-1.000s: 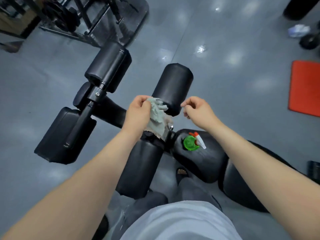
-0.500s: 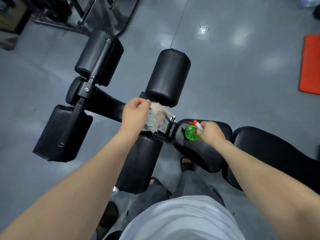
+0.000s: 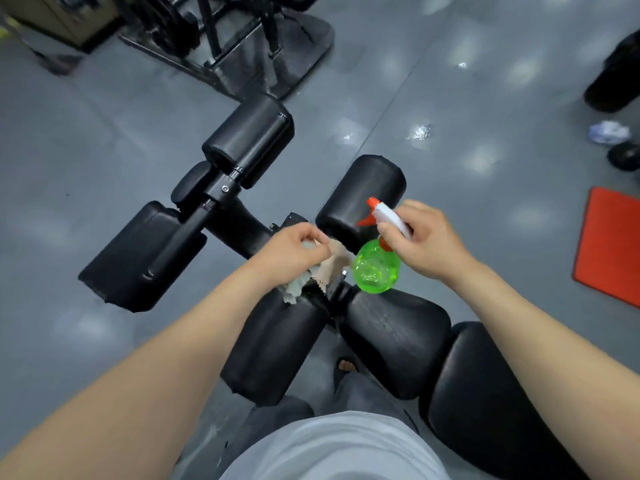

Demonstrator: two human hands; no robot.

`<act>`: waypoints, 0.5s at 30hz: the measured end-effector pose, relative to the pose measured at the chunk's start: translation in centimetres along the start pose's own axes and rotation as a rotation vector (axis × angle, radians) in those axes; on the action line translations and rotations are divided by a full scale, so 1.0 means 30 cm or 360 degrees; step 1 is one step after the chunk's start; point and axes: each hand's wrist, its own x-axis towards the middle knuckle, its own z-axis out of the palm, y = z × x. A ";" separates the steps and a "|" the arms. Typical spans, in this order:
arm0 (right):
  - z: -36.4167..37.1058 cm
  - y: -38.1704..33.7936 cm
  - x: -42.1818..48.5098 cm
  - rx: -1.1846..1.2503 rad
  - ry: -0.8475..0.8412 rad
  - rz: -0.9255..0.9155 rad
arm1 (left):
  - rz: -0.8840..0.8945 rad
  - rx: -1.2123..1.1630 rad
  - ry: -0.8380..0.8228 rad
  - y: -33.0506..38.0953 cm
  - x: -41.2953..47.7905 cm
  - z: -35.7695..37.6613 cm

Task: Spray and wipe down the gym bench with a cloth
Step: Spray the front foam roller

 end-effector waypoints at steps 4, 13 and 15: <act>-0.016 -0.181 0.131 0.0119 -0.0044 -0.0084 | 0.0134 0.0128 -0.0176 -0.015 -0.030 -0.065; 0.133 -0.457 0.251 0.0670 -0.0258 -0.0006 | 0.0096 0.0043 0.0087 -0.080 -0.156 -0.219; 0.171 -0.475 0.251 0.0729 -0.0415 0.0008 | 0.0058 -0.0044 0.0102 -0.108 -0.185 -0.242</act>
